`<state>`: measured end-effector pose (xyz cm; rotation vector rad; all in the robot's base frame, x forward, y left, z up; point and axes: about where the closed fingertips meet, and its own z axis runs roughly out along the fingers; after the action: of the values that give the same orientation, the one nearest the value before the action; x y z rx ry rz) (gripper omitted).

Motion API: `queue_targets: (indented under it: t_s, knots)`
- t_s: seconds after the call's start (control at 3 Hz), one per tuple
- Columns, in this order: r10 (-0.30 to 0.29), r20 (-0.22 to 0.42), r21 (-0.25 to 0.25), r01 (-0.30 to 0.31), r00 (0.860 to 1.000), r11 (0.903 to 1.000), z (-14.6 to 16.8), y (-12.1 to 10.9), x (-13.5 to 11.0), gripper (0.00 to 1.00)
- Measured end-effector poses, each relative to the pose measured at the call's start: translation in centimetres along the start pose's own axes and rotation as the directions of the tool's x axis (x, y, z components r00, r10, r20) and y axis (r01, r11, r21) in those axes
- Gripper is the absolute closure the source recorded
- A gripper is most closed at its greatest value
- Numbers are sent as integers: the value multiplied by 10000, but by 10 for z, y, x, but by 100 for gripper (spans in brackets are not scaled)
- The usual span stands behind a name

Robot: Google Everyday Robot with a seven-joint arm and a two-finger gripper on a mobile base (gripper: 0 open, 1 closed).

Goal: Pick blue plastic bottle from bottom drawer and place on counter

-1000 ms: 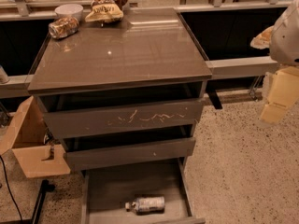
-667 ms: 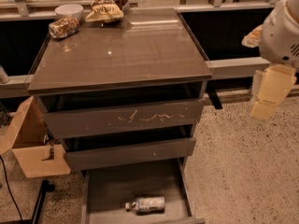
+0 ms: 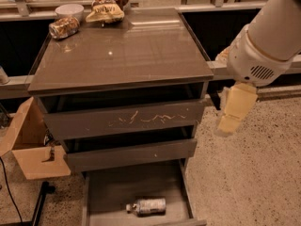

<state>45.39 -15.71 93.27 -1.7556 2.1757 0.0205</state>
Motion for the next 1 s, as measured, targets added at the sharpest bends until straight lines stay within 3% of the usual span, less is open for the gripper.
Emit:
queue_targets:
  t_s: [0.33,1.0]
  knots:
    - [45,167,-59,-44,9998,10000,52,9,-9,0]
    - [233,914,329,-264,9955,9991,137,12,-15,0]
